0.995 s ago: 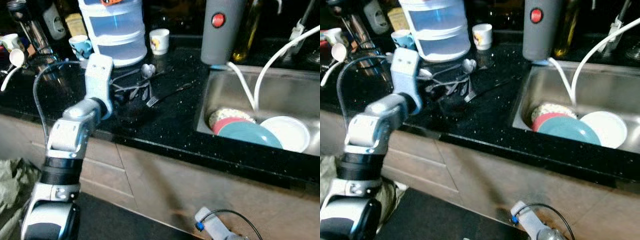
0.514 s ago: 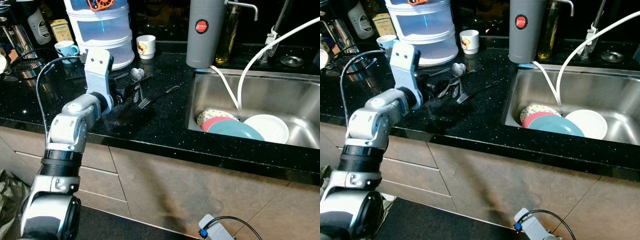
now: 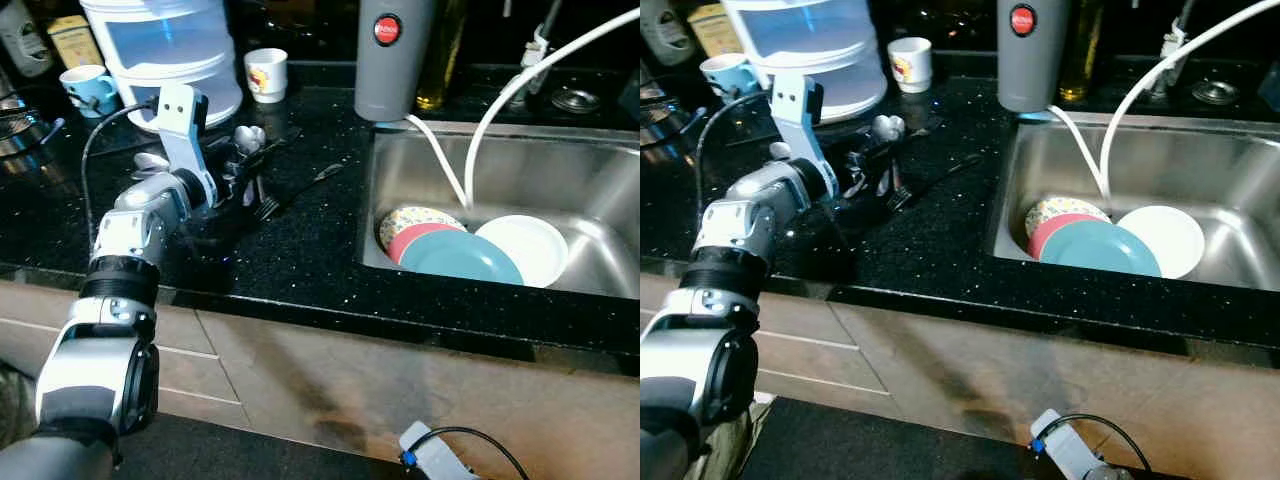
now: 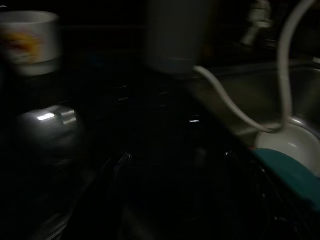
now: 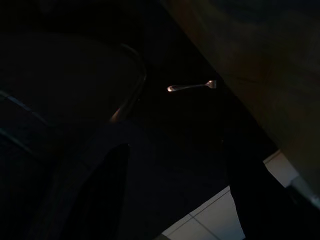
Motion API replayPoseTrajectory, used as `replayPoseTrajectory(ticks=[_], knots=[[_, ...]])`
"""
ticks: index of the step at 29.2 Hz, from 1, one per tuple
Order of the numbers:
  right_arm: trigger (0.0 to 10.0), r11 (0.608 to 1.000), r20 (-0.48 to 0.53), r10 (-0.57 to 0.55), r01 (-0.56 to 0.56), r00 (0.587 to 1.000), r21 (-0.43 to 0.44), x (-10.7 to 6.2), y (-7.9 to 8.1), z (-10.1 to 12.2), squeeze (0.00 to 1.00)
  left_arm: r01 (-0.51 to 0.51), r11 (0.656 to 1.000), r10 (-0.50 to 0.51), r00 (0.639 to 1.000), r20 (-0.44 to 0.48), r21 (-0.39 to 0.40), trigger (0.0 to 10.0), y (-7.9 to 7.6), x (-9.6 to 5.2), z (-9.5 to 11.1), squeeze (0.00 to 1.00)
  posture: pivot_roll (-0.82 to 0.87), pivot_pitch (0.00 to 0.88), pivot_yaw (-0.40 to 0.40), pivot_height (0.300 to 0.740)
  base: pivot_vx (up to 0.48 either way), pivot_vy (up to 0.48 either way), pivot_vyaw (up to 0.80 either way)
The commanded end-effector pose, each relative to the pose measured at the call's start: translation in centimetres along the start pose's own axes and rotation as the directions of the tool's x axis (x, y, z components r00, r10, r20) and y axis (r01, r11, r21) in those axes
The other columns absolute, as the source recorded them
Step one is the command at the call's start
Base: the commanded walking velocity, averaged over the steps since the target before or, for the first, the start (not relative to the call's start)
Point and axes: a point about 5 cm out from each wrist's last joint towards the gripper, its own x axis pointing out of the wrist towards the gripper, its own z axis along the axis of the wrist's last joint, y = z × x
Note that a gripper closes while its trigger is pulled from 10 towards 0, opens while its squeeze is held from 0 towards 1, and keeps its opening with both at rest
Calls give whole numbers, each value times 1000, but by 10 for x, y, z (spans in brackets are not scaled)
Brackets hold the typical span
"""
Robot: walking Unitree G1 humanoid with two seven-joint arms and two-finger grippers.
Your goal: Kitchen organization
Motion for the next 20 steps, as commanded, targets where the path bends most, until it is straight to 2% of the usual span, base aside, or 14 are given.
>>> replayPoseTrajectory(ticks=[1,2,7,13,20], knots=[[10000,1000,-1,4,-3,1000,22,0,3,-4,0,26,999,-25,999,-25,32,10000,0,1,2,0,-59,21,54,740,0,0,-781],[10000,1000,0,-2,2,1000,16,0,3,-5,0,62,997,-58,996,-63,49,10000,-2,4,-2,0,-62,30,53,740,0,0,0],[10000,1000,-2,-2,2,1000,12,-1,3,-7,0,95,993,-87,990,-115,73,10000,-5,7,-7,0,-64,37,56,740,0,0,0],[10000,1000,-5,-3,4,1000,11,0,4,-7,0,44,992,-19,979,-201,120,10000,1,7,-14,0,-65,43,60,740,0,0,0],[10000,1000,-3,-5,5,1000,10,0,4,-6,0,-6,991,37,972,-233,133,10000,7,5,-13,0,-63,44,61,740,0,0,0]])
